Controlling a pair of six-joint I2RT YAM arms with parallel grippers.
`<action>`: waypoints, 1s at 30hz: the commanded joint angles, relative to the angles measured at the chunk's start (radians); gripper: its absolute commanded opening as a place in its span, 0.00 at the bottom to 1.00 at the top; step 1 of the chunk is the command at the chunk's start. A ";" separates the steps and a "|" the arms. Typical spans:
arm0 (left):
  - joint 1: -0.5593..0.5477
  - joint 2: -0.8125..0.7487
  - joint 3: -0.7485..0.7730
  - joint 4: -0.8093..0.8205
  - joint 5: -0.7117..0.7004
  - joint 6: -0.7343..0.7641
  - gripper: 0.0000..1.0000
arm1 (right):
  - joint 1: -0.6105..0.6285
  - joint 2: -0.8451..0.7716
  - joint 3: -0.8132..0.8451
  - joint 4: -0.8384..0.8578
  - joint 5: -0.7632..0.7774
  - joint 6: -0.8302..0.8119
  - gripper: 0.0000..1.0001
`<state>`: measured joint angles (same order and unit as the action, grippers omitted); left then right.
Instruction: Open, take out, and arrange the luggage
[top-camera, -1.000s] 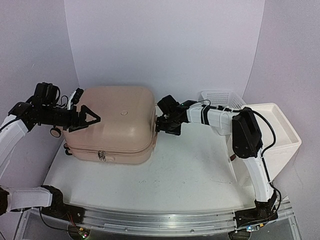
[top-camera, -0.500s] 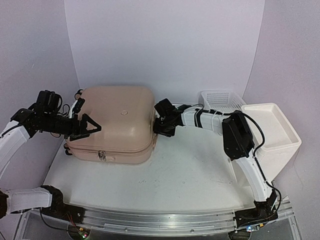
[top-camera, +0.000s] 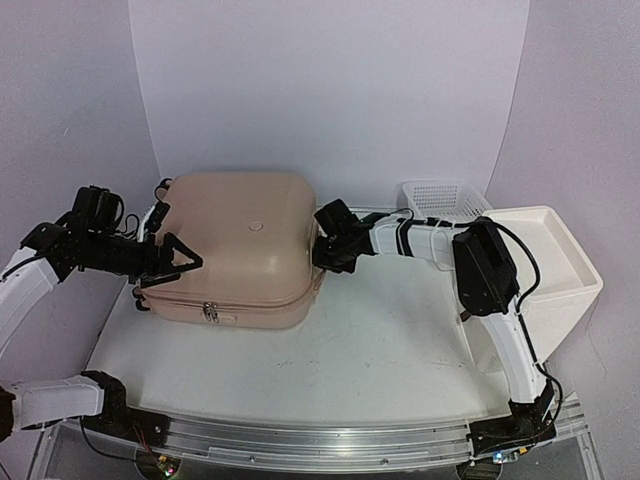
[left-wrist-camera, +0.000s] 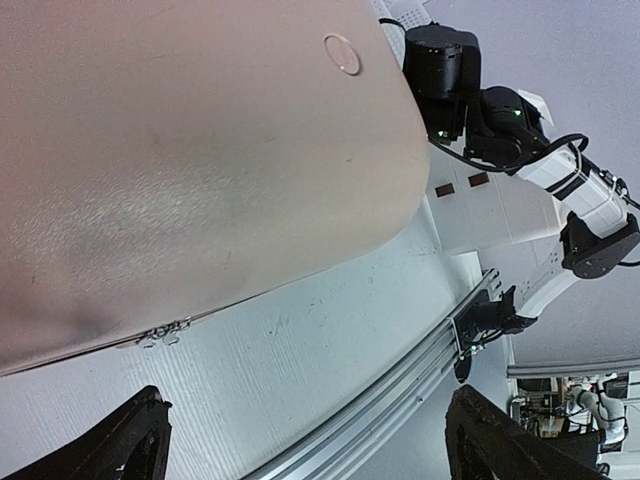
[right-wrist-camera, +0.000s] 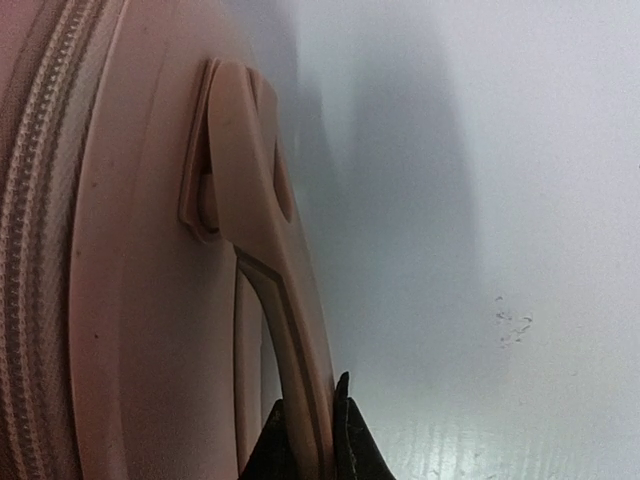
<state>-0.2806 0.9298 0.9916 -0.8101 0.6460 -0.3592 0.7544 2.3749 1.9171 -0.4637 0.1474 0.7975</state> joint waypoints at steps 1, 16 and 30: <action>-0.024 -0.002 -0.035 0.041 0.029 -0.026 0.95 | -0.145 -0.094 -0.094 -0.143 0.143 0.008 0.00; -0.156 0.052 -0.116 0.195 -0.073 -0.112 0.92 | -0.274 -0.195 -0.144 -0.152 0.058 -0.226 0.17; -0.158 0.168 0.011 0.198 -0.122 -0.053 0.97 | -0.248 -0.600 -0.363 -0.429 0.104 -0.352 0.81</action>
<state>-0.4370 1.0748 0.9154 -0.6598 0.5442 -0.4427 0.5224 2.0380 1.6154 -0.7643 0.1646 0.4908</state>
